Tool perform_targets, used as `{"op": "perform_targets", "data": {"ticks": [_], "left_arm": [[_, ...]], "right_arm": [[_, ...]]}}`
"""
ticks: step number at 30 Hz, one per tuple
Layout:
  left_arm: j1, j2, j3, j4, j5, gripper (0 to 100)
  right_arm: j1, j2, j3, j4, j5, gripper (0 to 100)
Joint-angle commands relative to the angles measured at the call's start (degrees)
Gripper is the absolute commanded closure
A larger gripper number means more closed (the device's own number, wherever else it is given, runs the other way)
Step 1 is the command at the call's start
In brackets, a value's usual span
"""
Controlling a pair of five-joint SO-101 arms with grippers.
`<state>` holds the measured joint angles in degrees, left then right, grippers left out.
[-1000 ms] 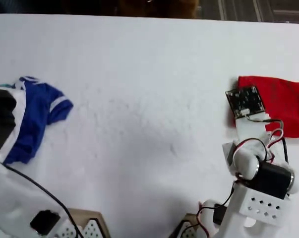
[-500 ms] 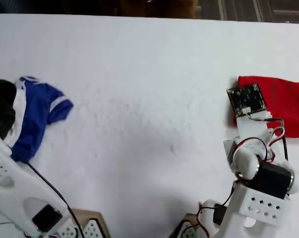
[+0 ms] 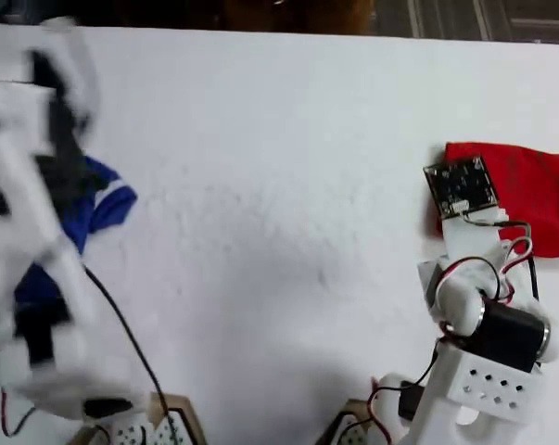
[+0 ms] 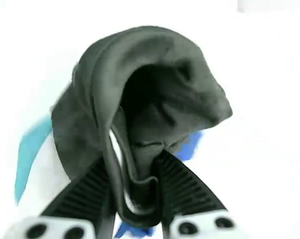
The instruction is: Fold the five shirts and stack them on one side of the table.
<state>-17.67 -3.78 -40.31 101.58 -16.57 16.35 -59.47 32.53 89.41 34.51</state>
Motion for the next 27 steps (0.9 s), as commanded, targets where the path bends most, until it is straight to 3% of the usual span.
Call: {"op": "perform_targets", "data": {"ticks": [1, 4, 7, 17, 23, 27], "left_arm": [[18.2, -20.84, 4.79, 0.62, 0.18, 98], [27.25, -28.57, 7.6, -1.67, 0.44, 98], [27.69, -30.51, 10.07, -4.92, 0.62, 98], [20.22, -27.52, 13.32, -10.99, 0.53, 96], [14.42, -14.15, 13.41, -10.64, 0.7, 71], [10.81, -3.87, 12.79, -10.99, 0.7, 70]], "right_arm": [[0.57, -0.04, -0.18, -0.92, -0.18, 87.8], [0.57, -0.04, -0.18, -0.84, -0.18, 87.8], [0.57, -0.04, -0.18, -0.75, -0.18, 87.8], [0.57, -0.13, 2.99, -0.66, -0.09, 87.8], [0.48, -0.48, 5.63, -0.57, 0.09, 87.8], [0.31, -0.13, 5.71, -0.57, 0.26, 87.8]]}}
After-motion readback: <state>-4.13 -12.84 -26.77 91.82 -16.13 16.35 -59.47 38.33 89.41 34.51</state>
